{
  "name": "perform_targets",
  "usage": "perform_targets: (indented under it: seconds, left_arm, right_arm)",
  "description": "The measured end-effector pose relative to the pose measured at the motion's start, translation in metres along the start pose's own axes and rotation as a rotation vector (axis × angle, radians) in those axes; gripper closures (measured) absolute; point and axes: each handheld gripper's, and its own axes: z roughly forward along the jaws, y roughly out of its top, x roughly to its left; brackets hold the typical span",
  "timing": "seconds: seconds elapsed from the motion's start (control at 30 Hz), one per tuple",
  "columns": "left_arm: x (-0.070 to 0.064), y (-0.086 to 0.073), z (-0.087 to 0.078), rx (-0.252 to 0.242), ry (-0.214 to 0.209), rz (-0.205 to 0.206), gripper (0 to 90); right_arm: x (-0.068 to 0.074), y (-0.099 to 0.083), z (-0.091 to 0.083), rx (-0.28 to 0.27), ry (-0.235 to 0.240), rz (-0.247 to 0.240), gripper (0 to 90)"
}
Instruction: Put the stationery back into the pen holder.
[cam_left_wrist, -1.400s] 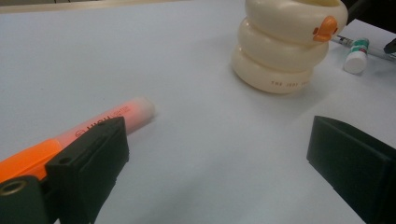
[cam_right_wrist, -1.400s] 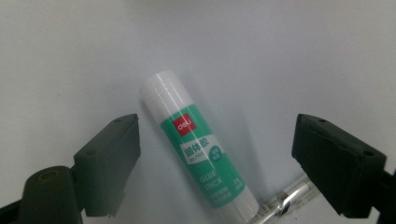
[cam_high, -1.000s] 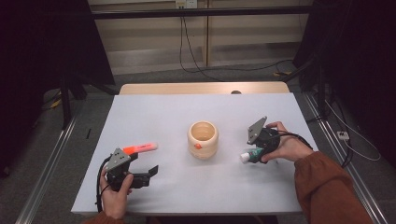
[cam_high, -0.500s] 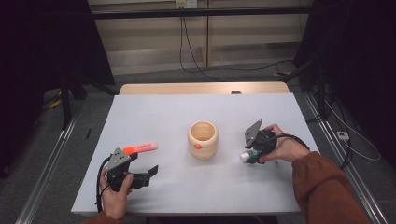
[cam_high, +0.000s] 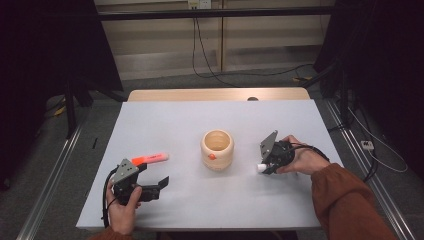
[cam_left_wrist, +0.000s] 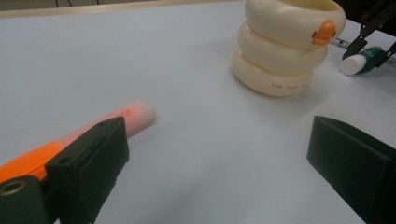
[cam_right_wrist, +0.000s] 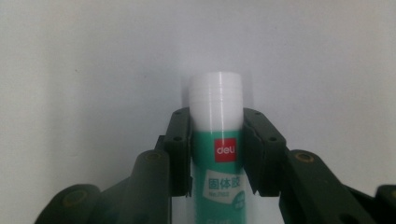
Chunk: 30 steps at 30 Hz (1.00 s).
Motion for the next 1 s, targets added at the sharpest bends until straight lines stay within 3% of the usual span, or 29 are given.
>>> perform_targets:
  seconds: [0.3,0.37,0.8,1.0]
  left_arm:
    - [0.001,-0.001,0.001,0.007,0.005,-0.009,5.4]
    - [0.002,-0.001,0.001,0.008,0.006,-0.009,5.4]
    - [0.002,-0.001,0.002,0.012,0.005,-0.006,5.4]
    - [0.002,-0.001,0.002,0.017,0.004,-0.001,5.4]
  right_arm:
    - [0.000,0.000,-0.001,-0.012,-0.001,0.020,66.0]
    - [0.000,0.000,-0.004,-0.030,0.005,0.037,66.1]
    - [-0.003,-0.007,-0.016,-0.077,-0.060,0.153,66.1]
    - [-0.003,-0.011,-0.022,-0.148,-0.069,0.199,66.2]
